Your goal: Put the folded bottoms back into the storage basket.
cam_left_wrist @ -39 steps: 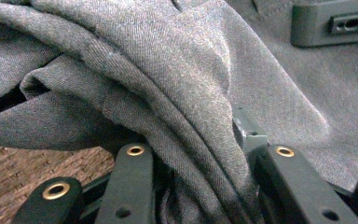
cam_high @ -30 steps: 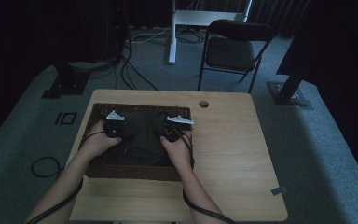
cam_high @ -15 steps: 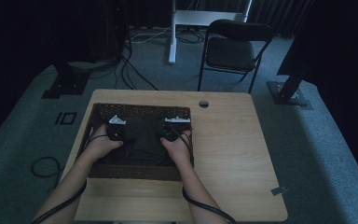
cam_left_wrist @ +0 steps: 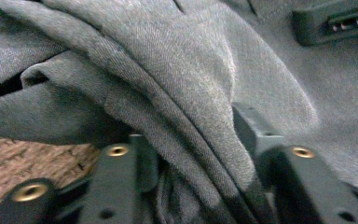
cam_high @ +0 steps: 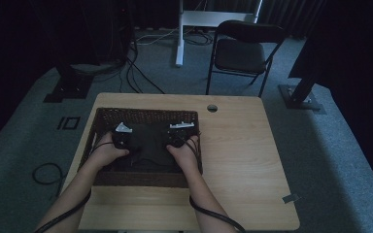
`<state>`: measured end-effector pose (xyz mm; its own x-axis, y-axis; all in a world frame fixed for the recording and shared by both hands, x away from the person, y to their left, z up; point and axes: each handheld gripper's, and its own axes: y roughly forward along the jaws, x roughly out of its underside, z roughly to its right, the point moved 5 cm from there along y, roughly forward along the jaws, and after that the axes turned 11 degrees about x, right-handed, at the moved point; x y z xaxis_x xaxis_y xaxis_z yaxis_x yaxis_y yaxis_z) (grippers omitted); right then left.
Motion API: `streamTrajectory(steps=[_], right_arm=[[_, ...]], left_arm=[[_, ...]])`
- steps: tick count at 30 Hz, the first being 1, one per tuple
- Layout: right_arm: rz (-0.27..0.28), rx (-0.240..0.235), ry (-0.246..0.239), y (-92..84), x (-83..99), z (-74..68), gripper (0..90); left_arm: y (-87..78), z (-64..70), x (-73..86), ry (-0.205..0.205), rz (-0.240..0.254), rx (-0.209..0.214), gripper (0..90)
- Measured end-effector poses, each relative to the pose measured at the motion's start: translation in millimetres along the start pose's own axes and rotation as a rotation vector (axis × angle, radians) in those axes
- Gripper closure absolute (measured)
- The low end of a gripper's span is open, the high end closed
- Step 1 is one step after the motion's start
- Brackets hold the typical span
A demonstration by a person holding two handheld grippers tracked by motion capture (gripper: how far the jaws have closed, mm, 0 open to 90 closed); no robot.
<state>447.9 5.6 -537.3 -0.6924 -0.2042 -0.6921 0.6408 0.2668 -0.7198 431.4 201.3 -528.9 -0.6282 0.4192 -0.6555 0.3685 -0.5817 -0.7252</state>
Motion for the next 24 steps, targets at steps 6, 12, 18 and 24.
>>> streamTrajectory(steps=[6, 12, 18, 24], right_arm=[[0.009, 0.059, -0.077, -1.0, -2.1, 5.0, 18.3], [0.088, 0.048, -0.085, -14.8, -17.5, 5.9, 16.5], [0.119, 0.021, -0.071, -27.2, -26.1, 7.7, 15.3], [0.143, 0.001, -0.073, -38.8, -32.3, 10.2, 15.3]], left_arm=[[-6.2, -3.1, -2.7, -0.016, 0.032, -0.051, 29.5], [-25.2, -0.4, -8.7, 0.038, 0.008, -0.086, 24.2], [-40.6, 11.4, -24.4, 0.05, 0.075, -0.081, 20.3], [-48.4, 24.2, -36.7, 0.06, 0.113, -0.056, 20.1]])
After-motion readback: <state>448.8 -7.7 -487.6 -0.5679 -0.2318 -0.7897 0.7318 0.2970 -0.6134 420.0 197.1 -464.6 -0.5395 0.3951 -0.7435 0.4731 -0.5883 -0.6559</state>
